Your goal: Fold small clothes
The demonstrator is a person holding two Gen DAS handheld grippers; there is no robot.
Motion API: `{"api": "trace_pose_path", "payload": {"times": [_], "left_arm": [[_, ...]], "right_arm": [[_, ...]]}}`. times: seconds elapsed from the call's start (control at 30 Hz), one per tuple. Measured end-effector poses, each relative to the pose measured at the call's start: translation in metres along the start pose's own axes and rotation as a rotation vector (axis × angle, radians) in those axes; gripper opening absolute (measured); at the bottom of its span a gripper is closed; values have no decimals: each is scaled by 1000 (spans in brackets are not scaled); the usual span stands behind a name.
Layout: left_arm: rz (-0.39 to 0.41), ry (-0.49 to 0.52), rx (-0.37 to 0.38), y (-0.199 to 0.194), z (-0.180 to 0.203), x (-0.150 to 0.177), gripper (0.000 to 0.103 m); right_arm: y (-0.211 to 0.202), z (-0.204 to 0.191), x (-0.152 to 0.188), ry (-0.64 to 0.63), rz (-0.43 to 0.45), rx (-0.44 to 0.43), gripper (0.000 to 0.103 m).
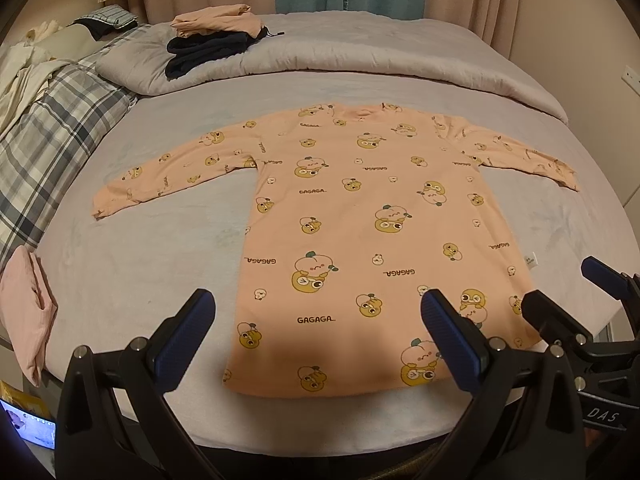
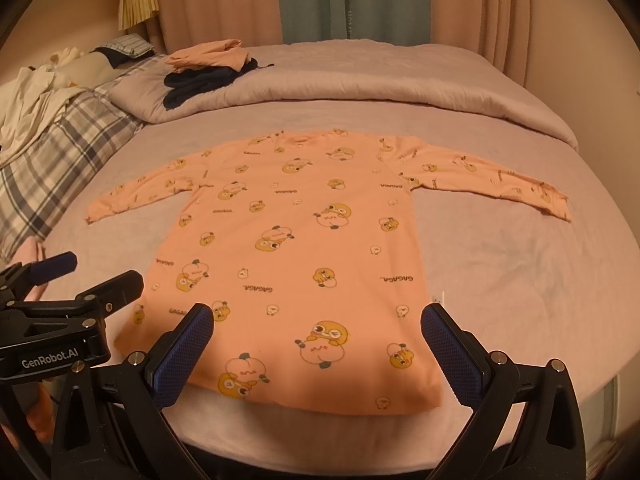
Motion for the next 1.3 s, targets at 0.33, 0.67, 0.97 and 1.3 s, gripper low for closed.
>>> {"api": "trace_pose_path", "payload": {"times": [0.33, 0.67, 0.97, 1.3], "left_arm": [[-5, 14, 16, 2, 5, 1, 103], [-10, 28, 35, 2, 9, 5, 103], [-14, 29, 43, 2, 9, 6, 103], [-17, 22, 35, 2, 5, 6, 103]], "right_arm": [[0, 0, 1, 1, -3, 1, 102], [1, 1, 3, 4, -7, 1, 102], [1, 2, 4, 6, -4, 0, 102], [0, 6, 1, 13, -4, -3, 102]]}}
Point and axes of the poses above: each gripper's, at about its wrist camera, not at the fingertips, and y roughly the way its jaws point, z to its right, x to its underside, the point moved 7 cm from there along y, roughly the way its jaws point, and after that the axes turned 9 degrees about -z, right-handed, at the moved point
